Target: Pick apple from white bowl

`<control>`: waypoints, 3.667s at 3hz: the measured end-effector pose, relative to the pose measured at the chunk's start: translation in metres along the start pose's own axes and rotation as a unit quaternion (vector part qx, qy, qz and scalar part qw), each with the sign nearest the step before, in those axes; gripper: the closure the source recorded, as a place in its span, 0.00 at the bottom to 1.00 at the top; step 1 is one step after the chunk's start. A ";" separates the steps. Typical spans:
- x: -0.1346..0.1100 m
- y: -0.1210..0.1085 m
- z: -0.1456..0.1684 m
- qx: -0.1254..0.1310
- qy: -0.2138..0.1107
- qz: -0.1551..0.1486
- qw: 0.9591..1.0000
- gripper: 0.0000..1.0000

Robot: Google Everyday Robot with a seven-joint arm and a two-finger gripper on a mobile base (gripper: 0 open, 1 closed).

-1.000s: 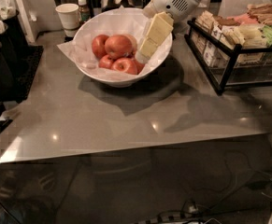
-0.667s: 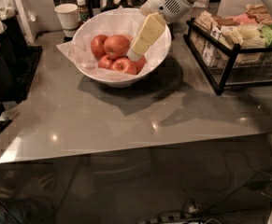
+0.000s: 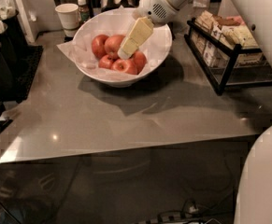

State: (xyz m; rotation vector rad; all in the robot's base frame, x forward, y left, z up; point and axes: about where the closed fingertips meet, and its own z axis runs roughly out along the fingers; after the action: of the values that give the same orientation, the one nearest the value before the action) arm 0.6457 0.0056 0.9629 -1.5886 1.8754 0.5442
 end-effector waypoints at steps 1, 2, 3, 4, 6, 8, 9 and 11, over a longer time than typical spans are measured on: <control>0.000 0.000 0.001 0.000 0.000 0.000 1.000 0.19; 0.001 -0.001 0.004 0.000 -0.001 0.003 1.000 0.34; 0.003 -0.011 0.019 0.001 -0.004 0.015 1.000 0.14; 0.009 -0.022 0.037 -0.003 -0.002 0.029 1.000 0.10; 0.017 -0.036 0.054 0.004 -0.002 0.052 0.999 0.16; 0.019 -0.043 0.066 0.012 -0.005 0.076 0.997 0.52; 0.018 -0.044 0.065 0.012 -0.005 0.076 0.997 0.75; 0.010 -0.039 0.052 0.034 -0.032 0.068 0.997 1.00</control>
Offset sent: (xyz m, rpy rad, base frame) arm 0.0030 0.0002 -0.0056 0.0097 0.0066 -0.0187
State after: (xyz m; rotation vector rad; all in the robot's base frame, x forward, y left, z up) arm 0.6932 0.0250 0.9211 -1.3919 1.9420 0.5773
